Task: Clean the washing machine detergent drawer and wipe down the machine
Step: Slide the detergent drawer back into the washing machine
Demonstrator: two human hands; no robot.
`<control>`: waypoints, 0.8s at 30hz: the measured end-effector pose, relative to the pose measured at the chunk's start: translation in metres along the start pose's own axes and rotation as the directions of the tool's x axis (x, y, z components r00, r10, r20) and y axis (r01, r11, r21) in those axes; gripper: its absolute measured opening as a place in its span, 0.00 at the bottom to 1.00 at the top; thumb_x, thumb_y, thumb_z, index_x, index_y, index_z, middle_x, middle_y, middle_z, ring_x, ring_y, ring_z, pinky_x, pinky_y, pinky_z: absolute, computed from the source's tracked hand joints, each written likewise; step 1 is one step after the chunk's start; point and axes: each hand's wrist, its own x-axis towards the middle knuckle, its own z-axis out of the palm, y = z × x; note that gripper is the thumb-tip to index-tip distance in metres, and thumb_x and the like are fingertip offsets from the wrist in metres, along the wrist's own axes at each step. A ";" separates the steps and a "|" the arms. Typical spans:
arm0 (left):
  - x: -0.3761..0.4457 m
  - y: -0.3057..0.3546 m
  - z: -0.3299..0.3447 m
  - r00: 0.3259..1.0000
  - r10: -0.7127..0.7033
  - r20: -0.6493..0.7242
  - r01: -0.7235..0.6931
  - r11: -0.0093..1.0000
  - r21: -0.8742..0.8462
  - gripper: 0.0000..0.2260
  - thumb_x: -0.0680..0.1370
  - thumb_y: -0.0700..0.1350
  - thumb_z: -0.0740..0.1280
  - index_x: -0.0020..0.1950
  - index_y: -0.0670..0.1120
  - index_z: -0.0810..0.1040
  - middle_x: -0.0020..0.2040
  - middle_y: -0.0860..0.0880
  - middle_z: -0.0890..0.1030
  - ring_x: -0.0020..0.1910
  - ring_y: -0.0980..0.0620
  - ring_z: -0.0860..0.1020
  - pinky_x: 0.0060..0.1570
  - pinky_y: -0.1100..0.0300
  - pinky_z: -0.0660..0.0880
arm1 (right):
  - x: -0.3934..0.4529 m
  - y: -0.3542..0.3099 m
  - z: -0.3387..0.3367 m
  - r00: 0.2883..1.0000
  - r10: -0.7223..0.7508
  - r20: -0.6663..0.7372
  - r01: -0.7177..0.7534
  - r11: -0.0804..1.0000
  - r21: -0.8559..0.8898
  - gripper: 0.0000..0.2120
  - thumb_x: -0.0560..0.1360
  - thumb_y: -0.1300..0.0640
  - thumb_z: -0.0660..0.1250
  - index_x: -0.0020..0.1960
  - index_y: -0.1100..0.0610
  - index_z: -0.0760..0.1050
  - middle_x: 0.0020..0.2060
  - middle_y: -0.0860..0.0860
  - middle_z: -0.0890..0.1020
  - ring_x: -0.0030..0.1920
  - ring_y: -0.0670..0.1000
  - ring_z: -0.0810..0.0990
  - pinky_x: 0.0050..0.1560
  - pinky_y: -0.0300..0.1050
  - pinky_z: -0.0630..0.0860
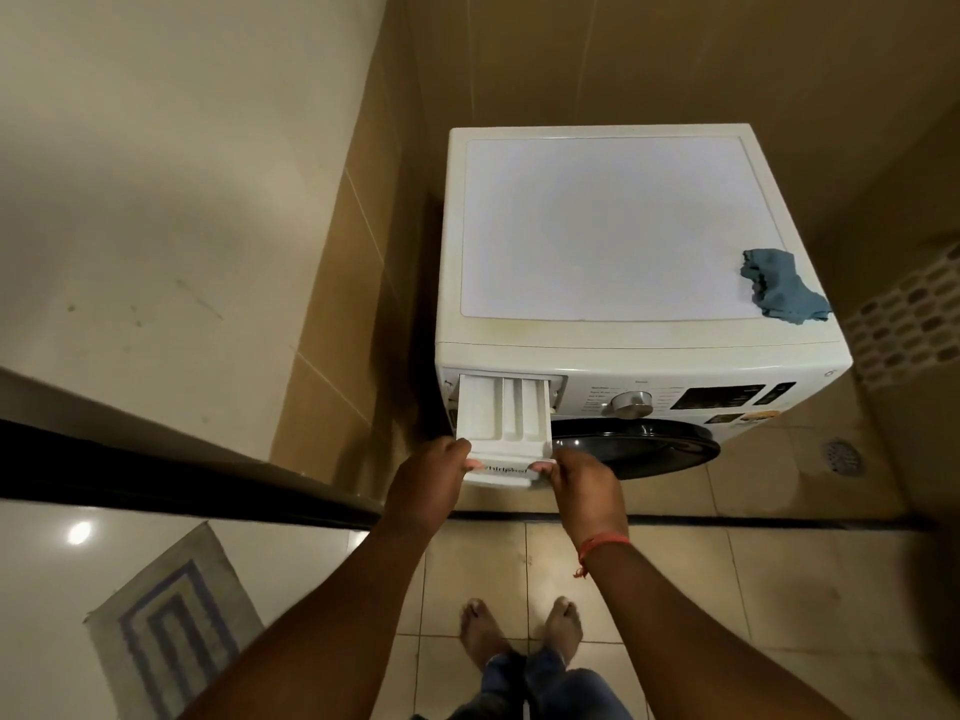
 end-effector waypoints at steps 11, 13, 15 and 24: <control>0.040 0.003 -0.022 0.989 -0.020 -0.150 0.068 0.943 0.324 0.38 0.62 0.65 0.76 0.63 0.42 0.74 0.60 0.41 0.75 0.57 0.40 0.74 0.60 0.44 0.72 | 0.049 0.006 -0.024 0.963 -0.268 0.032 0.253 0.858 -0.448 0.36 0.62 0.42 0.79 0.64 0.54 0.72 0.58 0.53 0.77 0.58 0.58 0.74 0.57 0.58 0.72; 0.047 0.003 -0.028 0.988 -0.039 -0.153 0.091 0.931 0.355 0.43 0.62 0.67 0.75 0.69 0.44 0.70 0.67 0.40 0.71 0.65 0.39 0.69 0.68 0.39 0.64 | 0.059 0.005 -0.031 0.953 -0.301 0.032 0.276 0.821 -0.500 0.43 0.60 0.40 0.78 0.69 0.54 0.67 0.65 0.55 0.72 0.65 0.60 0.70 0.66 0.63 0.66; 0.057 0.007 -0.033 0.985 -0.077 -0.155 0.127 0.928 0.350 0.45 0.63 0.66 0.75 0.73 0.47 0.65 0.72 0.40 0.66 0.71 0.38 0.64 0.71 0.37 0.60 | 0.074 0.001 -0.036 0.943 -0.329 0.054 0.306 0.788 -0.534 0.48 0.61 0.39 0.78 0.73 0.54 0.62 0.71 0.58 0.66 0.70 0.62 0.65 0.71 0.66 0.60; 0.121 0.009 -0.055 0.978 -0.163 -0.131 0.198 0.919 0.340 0.46 0.69 0.62 0.73 0.79 0.49 0.53 0.78 0.40 0.54 0.77 0.38 0.52 0.74 0.37 0.50 | 0.142 -0.022 -0.040 0.946 -0.307 0.102 0.302 0.723 -0.622 0.54 0.65 0.39 0.76 0.78 0.55 0.48 0.77 0.58 0.54 0.76 0.63 0.54 0.74 0.66 0.52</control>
